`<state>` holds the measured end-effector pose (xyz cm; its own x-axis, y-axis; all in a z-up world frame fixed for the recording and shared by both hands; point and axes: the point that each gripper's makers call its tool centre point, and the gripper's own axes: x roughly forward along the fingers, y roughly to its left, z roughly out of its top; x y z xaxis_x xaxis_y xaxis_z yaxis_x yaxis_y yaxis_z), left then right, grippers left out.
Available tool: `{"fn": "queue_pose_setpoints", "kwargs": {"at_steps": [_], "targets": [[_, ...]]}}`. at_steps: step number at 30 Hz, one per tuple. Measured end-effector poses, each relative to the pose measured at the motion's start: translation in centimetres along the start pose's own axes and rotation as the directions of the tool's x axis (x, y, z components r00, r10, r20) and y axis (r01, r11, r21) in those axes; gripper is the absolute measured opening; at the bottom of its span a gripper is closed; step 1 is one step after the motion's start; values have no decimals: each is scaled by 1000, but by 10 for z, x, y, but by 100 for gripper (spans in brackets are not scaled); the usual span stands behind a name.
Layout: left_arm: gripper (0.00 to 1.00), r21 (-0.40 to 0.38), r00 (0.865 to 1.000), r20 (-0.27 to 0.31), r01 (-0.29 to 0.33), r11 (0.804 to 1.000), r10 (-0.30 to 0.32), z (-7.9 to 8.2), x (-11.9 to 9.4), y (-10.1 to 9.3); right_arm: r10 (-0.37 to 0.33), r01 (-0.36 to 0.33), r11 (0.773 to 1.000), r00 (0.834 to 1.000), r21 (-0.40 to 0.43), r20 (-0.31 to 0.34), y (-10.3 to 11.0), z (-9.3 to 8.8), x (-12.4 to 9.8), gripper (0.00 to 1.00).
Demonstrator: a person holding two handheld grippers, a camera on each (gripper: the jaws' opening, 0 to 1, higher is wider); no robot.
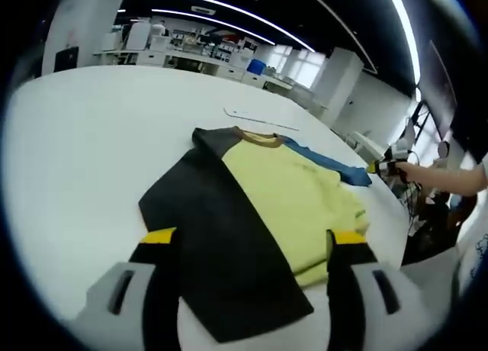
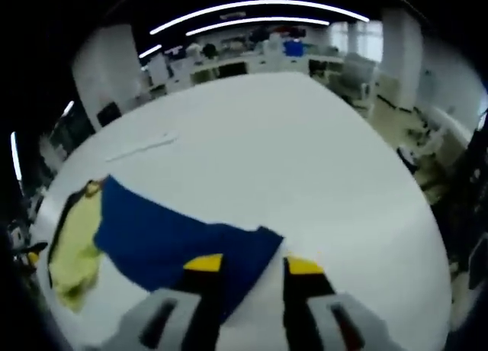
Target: Fold the garment on the visible template until the final outline fits inside the template.
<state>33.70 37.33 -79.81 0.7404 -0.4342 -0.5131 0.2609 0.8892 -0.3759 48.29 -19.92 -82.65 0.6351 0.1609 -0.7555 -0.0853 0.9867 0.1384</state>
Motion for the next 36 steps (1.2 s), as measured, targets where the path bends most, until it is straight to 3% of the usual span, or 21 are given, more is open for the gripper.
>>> {"fn": "queue_pose_setpoints", "kwargs": {"at_steps": [8,17,23,29,32,36], "targets": [[75,-8,1000,3,0,1000,0,-2,-2,2,28,-27,998,1000,52,-13,11,-10,-6,0],[75,-15,1000,14,2,1000,-2,-2,-4,2,50,-51,998,998,39,31,35,7,-18,0],[75,-14,1000,12,9,1000,-9,-3,-3,0,96,-96,995,995,-1,33,56,16,-9,0],[75,-18,1000,17,8,1000,-8,-3,-4,0,143,-143,990,990,-20,13,88,14,1,0],[75,-21,1000,18,6,1000,-6,-3,-5,1,156,-156,985,988,-73,-15,93,10,11,0],[75,-24,1000,18,3,1000,-2,-4,-6,3,164,-163,979,987,-122,-2,99,13,12,2]]}}
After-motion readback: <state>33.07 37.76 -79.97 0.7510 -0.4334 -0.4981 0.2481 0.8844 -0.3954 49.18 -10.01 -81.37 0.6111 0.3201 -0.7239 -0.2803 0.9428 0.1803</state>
